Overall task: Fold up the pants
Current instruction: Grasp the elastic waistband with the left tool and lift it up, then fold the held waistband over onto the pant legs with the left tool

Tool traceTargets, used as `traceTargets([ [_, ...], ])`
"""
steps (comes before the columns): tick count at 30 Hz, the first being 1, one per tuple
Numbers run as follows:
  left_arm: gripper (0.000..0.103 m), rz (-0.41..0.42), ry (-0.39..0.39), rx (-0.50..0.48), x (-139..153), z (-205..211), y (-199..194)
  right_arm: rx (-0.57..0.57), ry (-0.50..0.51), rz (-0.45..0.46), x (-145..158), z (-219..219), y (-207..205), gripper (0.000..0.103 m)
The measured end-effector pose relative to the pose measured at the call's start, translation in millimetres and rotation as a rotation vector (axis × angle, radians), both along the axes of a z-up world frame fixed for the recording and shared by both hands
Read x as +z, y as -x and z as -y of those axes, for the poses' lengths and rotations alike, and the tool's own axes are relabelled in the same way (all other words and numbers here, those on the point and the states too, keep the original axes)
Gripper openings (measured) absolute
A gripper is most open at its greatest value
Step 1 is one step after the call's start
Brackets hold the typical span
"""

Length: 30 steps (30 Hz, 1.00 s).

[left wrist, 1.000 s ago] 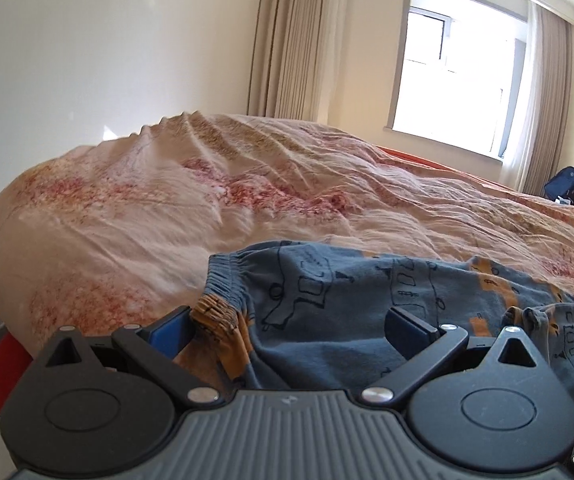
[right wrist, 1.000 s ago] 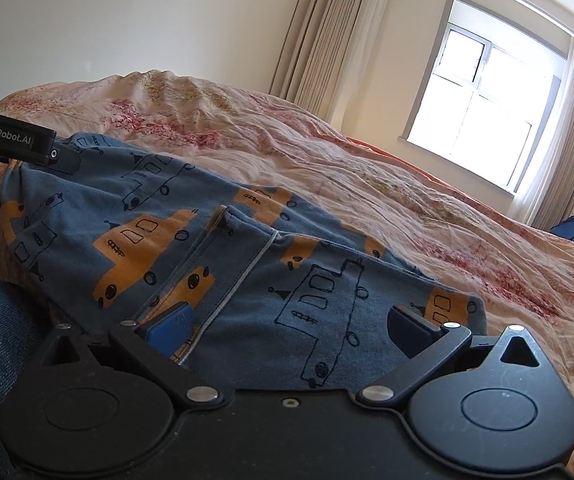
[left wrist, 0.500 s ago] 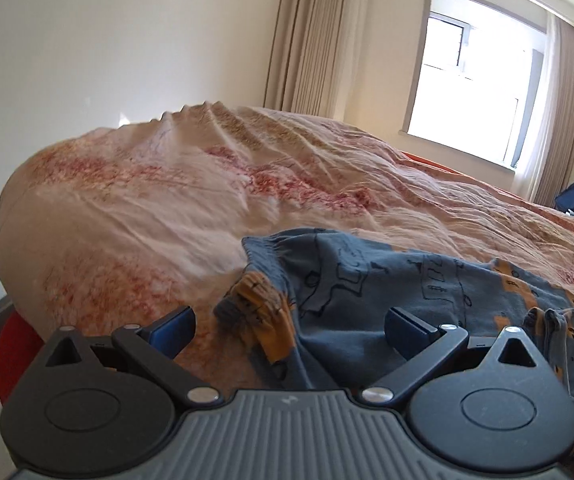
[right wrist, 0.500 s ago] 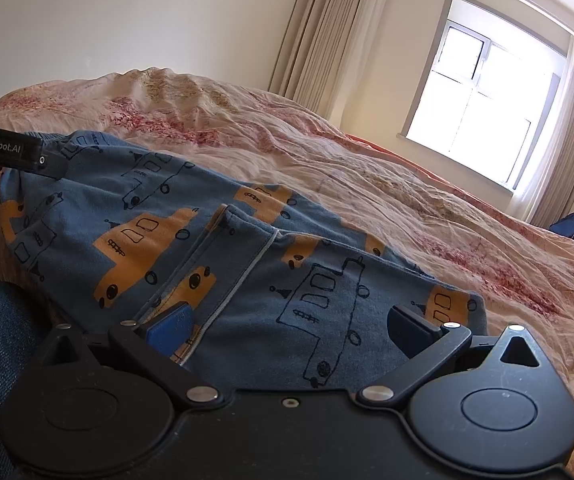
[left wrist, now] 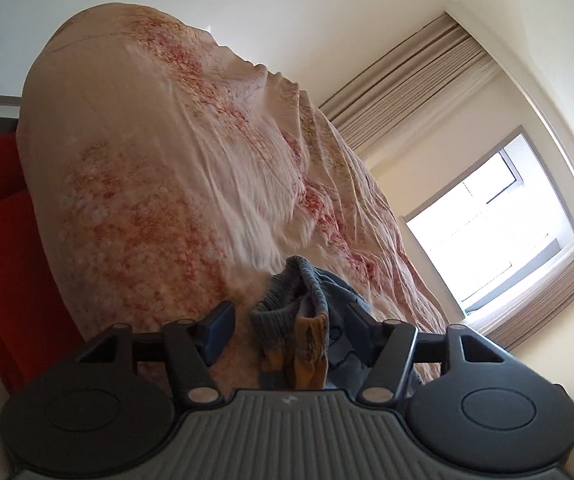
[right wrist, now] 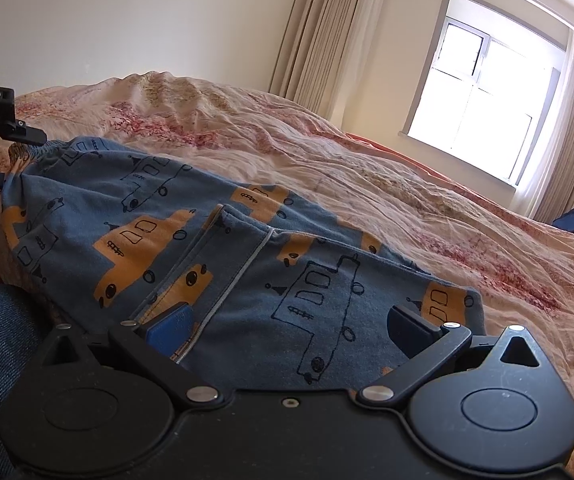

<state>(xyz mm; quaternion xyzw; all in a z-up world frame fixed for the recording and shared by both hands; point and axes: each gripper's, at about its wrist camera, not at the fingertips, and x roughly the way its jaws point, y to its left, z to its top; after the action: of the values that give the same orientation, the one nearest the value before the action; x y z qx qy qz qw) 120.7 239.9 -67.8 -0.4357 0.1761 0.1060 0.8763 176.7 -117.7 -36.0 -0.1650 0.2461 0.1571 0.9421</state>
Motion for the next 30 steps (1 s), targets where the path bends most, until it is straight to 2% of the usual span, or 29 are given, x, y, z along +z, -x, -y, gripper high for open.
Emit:
traceTargets([
  [9, 0.060, -0.030, 0.037, -0.021, -4, 0, -9, 0.006, -0.031, 0.006, 3, 8, 3, 0.103],
  [10, 0.058, -0.033, 0.038, -0.021, -3, 0, -10, 0.009, -0.037, 0.009, 4, 9, 4, 0.103],
  [12, 0.032, -0.058, 0.017, -0.023, 1, 1, -13, 0.008, -0.044, 0.011, 4, 12, 4, 0.103],
  [15, 0.022, -0.068, -0.018, -0.021, 8, 5, -15, 0.005, -0.053, 0.006, 3, 15, 4, 0.103],
  [23, 0.020, 0.022, -0.226, -0.060, 53, 37, -9, -0.025, -0.091, 0.005, 1, 29, 5, 0.103],
  [30, 0.020, 0.121, -0.413, -0.183, 103, 87, -5, -0.055, -0.135, 0.024, 6, 49, 11, 0.103],
])
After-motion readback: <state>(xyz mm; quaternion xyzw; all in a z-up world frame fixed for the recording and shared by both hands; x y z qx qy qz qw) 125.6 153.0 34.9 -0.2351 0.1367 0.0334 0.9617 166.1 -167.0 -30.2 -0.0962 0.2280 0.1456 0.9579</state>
